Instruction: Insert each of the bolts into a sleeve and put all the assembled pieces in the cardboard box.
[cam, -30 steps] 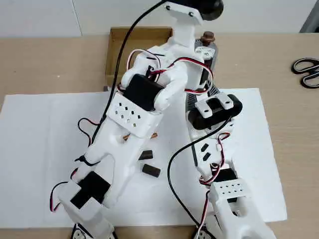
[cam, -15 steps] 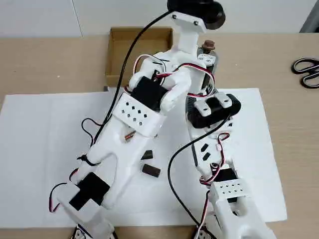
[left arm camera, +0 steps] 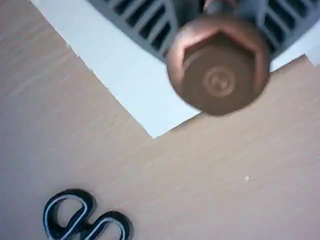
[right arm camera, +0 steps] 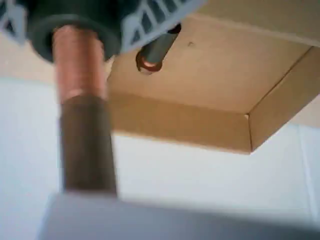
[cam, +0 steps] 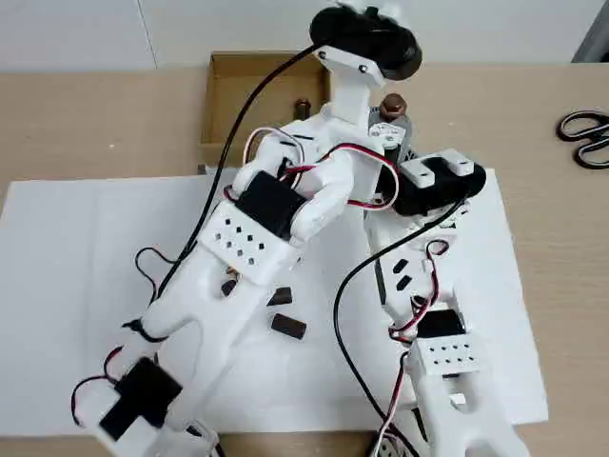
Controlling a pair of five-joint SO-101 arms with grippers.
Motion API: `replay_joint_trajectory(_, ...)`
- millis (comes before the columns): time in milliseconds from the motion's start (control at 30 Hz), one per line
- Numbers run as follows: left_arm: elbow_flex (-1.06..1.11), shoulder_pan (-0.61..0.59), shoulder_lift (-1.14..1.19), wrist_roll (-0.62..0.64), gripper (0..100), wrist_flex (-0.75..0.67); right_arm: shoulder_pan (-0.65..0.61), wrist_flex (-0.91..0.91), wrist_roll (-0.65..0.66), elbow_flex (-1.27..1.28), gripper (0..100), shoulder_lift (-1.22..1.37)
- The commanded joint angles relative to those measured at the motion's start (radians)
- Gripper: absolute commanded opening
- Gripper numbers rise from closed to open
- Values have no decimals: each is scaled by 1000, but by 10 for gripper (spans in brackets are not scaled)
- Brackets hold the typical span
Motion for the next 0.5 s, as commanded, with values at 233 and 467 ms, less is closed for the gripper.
replay_joint_trajectory(233,22,49,-35,25,203,95,-85,81,112,29,2,-251)
replay_joint_trajectory(467,-10,21,-120,89,393,98,-54,87,112,32,2,-277)
